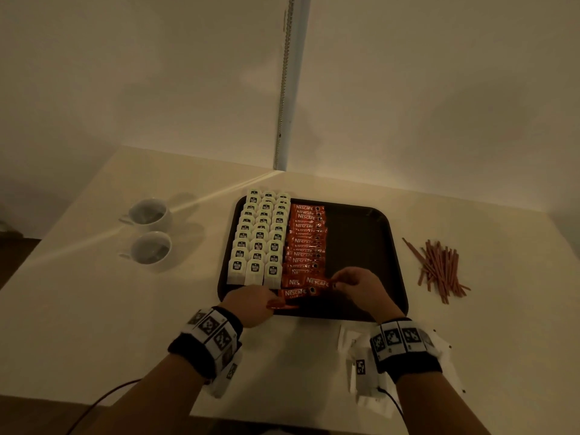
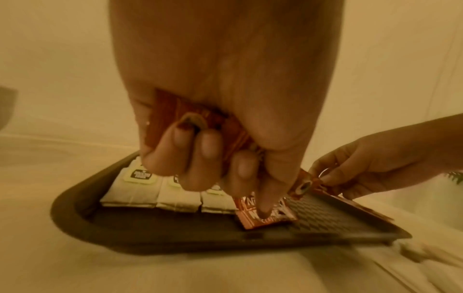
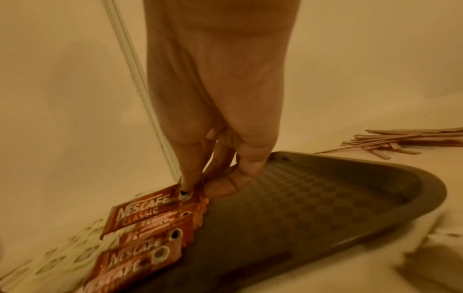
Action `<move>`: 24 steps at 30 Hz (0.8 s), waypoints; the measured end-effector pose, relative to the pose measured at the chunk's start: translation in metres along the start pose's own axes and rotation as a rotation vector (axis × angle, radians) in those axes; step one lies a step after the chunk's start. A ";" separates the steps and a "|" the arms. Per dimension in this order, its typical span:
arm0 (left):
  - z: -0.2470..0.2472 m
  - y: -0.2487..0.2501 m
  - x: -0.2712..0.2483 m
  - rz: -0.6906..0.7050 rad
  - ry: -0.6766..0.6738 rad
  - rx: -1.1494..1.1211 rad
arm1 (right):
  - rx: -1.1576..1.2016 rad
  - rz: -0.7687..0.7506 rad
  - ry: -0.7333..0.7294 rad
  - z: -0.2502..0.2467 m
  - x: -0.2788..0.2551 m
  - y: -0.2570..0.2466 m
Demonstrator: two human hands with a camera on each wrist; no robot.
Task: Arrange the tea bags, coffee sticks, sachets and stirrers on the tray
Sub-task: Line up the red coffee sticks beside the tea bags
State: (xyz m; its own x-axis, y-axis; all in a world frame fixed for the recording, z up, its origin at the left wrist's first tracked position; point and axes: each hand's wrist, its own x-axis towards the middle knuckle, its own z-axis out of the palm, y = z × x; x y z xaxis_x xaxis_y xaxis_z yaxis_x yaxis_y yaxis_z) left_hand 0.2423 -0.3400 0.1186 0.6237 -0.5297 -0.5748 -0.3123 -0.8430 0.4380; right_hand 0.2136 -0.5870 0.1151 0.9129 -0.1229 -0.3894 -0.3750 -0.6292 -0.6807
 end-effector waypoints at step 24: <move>0.018 -0.009 0.020 0.008 0.073 0.041 | -0.068 0.067 -0.002 0.038 0.005 0.016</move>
State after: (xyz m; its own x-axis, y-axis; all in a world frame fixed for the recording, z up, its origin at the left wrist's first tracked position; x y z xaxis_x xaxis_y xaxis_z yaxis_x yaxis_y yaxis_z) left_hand 0.2444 -0.3444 0.0908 0.6715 -0.5294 -0.5185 -0.3454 -0.8426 0.4131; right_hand 0.2057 -0.5685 0.0791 0.8859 -0.1645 -0.4338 -0.4230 -0.6704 -0.6096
